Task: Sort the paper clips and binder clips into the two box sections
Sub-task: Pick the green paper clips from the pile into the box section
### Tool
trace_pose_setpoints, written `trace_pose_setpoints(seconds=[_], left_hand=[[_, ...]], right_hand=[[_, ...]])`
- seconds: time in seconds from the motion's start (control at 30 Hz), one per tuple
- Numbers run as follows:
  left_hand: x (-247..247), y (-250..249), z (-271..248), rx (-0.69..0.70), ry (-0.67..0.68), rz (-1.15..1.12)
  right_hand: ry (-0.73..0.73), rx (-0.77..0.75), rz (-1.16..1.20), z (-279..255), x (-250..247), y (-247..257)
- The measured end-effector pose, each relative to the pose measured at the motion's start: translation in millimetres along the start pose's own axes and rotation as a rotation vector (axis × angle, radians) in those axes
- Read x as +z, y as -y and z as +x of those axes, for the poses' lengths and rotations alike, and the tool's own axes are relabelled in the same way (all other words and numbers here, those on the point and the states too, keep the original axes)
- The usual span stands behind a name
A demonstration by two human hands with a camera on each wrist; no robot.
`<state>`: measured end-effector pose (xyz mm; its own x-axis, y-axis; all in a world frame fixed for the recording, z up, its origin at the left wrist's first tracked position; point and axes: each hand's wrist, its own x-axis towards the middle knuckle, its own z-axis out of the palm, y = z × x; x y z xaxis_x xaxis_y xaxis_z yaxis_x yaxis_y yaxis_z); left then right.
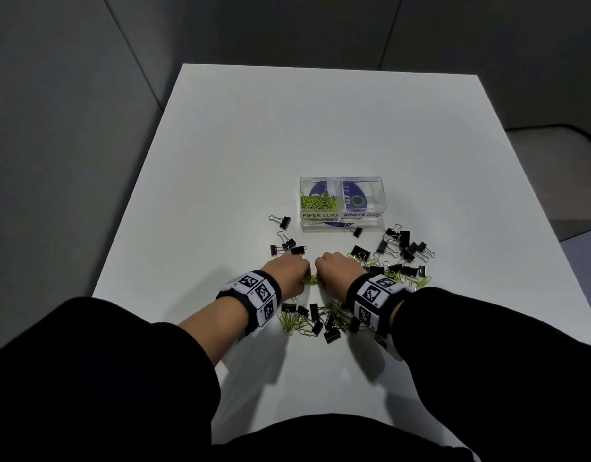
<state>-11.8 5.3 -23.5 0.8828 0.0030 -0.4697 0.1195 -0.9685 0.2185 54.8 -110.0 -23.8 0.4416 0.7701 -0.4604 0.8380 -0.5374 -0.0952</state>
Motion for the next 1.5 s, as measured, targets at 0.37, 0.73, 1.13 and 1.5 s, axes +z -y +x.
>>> trace_pose_setpoints(seconds=[0.37,0.73,1.13,1.5], left_hand=[[-11.3,8.7,2.0,-0.005,-0.052,-0.213],[-16.7,32.0,-7.6,-0.115,-0.007,-0.436],[-10.2,30.1,-3.3,-0.172,0.081,-0.594],[-14.1,41.0,-15.3,-0.204,-0.027,-0.552]], right_hand=[[-0.045,-0.018,0.104,4.6,-4.6,-14.3],[-0.048,0.170,0.518,1.6,-24.2,-35.5],[-0.013,0.219,0.571,6.9,-18.9,-39.4],[-0.103,-0.007,0.143,34.3,-23.0,-20.1]])
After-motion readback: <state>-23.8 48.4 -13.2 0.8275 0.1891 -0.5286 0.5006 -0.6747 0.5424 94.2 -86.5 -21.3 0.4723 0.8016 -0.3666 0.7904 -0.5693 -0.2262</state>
